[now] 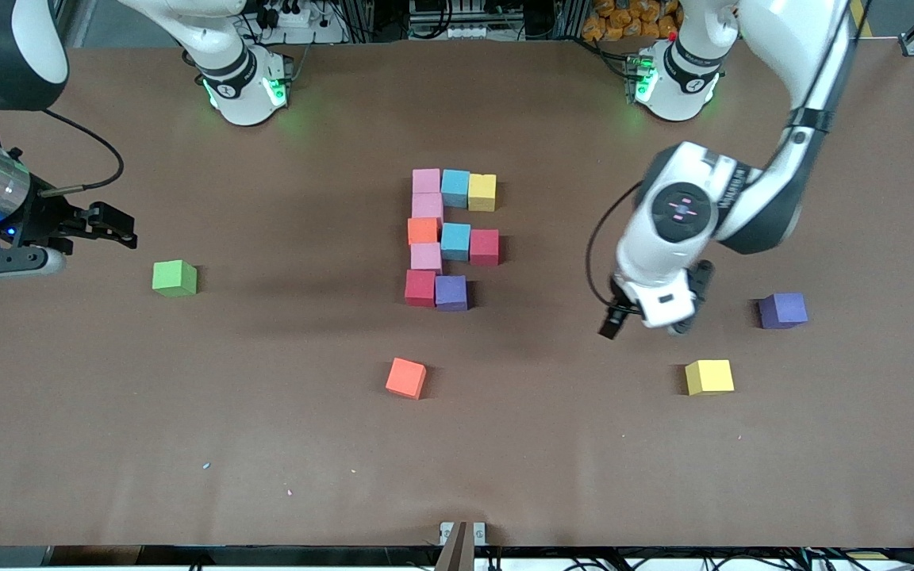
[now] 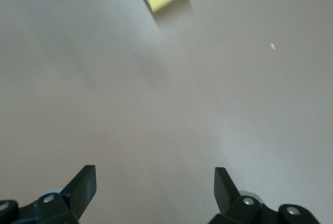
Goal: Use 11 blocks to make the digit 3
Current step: 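Move the open left gripper over the yellow cube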
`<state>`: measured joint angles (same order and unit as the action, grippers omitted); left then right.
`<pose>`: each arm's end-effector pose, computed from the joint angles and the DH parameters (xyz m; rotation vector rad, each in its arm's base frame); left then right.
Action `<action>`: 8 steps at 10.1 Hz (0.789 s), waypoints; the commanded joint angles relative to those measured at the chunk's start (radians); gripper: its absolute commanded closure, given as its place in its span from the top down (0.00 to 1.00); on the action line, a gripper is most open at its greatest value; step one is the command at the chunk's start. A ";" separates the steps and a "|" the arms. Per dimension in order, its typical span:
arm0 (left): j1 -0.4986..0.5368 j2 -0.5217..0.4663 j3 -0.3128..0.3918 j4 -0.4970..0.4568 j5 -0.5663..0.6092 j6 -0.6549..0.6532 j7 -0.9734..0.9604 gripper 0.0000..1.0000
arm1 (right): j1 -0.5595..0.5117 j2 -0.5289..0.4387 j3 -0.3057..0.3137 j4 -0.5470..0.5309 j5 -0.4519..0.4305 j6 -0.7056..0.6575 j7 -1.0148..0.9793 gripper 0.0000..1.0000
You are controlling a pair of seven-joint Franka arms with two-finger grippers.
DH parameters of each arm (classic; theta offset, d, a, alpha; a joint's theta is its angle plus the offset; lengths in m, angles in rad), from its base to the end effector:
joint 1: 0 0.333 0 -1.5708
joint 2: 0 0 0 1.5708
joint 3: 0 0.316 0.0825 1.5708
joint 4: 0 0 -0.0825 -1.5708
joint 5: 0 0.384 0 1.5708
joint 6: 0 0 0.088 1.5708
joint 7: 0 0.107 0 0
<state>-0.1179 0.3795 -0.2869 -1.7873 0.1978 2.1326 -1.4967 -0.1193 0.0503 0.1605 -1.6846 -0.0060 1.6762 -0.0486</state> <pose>0.5991 -0.2321 0.3475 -2.7120 -1.4876 -0.0637 0.5716 0.0211 0.5515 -3.1347 -0.1422 0.0911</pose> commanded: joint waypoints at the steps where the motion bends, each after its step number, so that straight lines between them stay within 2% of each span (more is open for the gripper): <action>1: 0.116 -0.010 -0.012 -0.029 -0.003 0.004 0.262 1.00 | 0.027 -0.029 -0.013 -0.013 -0.019 -0.009 0.016 1.00; 3: 0.203 0.027 -0.012 -0.020 0.006 0.006 0.457 1.00 | 0.027 -0.038 -0.015 -0.020 -0.019 -0.004 0.016 1.00; 5: 0.262 0.091 -0.009 0.038 0.014 0.006 0.646 1.00 | 0.021 -0.098 -0.013 -0.116 -0.017 0.055 0.016 1.00; 6: 0.280 0.122 -0.008 0.072 0.014 0.006 0.765 1.00 | 0.014 -0.098 -0.015 -0.130 -0.011 0.072 0.018 1.00; 8: 0.282 0.182 -0.003 0.149 0.014 0.006 0.880 1.00 | -0.006 -0.093 -0.021 -0.127 -0.009 0.069 0.018 1.00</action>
<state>0.1670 0.5032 -0.2845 -1.7223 0.1980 2.1459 -0.6871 -0.1142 -0.0068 0.1447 -1.7728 -0.0061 1.7310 -0.0446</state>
